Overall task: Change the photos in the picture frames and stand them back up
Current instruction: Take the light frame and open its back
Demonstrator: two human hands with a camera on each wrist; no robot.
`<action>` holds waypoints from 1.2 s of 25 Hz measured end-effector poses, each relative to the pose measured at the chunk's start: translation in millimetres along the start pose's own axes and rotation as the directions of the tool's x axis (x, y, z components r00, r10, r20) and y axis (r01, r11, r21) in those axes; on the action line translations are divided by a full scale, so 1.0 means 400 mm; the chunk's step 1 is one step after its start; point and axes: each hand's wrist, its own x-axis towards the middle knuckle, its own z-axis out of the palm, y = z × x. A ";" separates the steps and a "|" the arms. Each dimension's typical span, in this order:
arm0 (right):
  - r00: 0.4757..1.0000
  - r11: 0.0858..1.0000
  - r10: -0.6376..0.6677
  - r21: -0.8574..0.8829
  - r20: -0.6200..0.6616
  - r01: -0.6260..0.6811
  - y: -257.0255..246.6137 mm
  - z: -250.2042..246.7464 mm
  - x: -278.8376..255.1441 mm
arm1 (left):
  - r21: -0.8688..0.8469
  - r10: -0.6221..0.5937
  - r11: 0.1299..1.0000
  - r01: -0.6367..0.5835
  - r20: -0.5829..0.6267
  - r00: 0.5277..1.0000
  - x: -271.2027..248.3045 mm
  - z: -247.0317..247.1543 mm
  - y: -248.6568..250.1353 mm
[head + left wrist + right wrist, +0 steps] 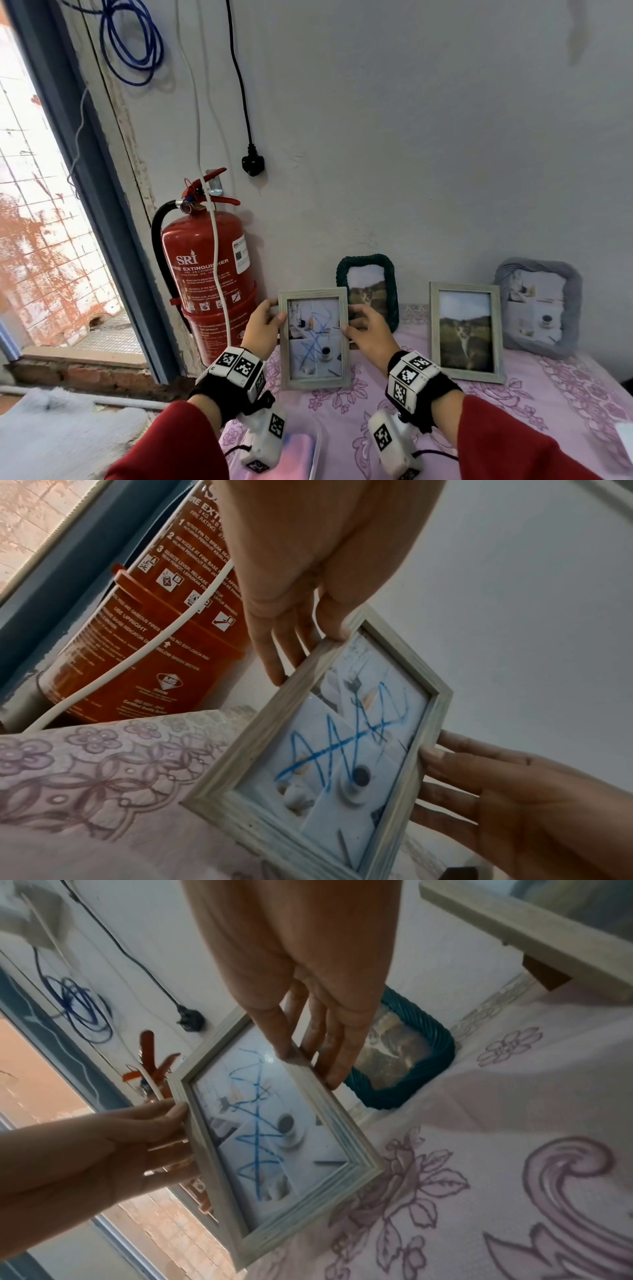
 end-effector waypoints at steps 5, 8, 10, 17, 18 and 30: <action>0.993 0.985 -0.114 0.126 -0.037 0.118 -0.074 -0.064 -0.063 | -0.150 0.060 0.987 -0.057 0.016 0.998 -0.062 0.012 0.096; 0.989 0.965 -0.140 0.217 -0.043 0.146 -0.112 -0.111 -0.121 | -0.207 0.112 0.973 -0.106 0.019 0.993 -0.120 0.034 0.166; 0.989 0.954 -0.143 0.262 -0.033 0.147 -0.131 -0.144 -0.164 | -0.230 0.149 0.964 -0.136 0.040 0.988 -0.160 0.046 0.205; 0.988 0.905 -0.138 0.413 0.071 0.097 -0.155 -0.251 -0.348 | -0.292 0.163 0.950 -0.114 0.148 0.975 -0.313 0.102 0.285; 0.988 0.893 -0.133 0.441 0.075 0.087 -0.151 -0.262 -0.367 | -0.294 0.161 0.950 -0.109 0.158 0.974 -0.328 0.111 0.284; 0.990 0.856 0.059 0.516 -0.130 0.017 -0.035 -0.348 -0.540 | 0.131 0.419 0.894 -0.428 0.095 0.903 -0.504 0.281 0.177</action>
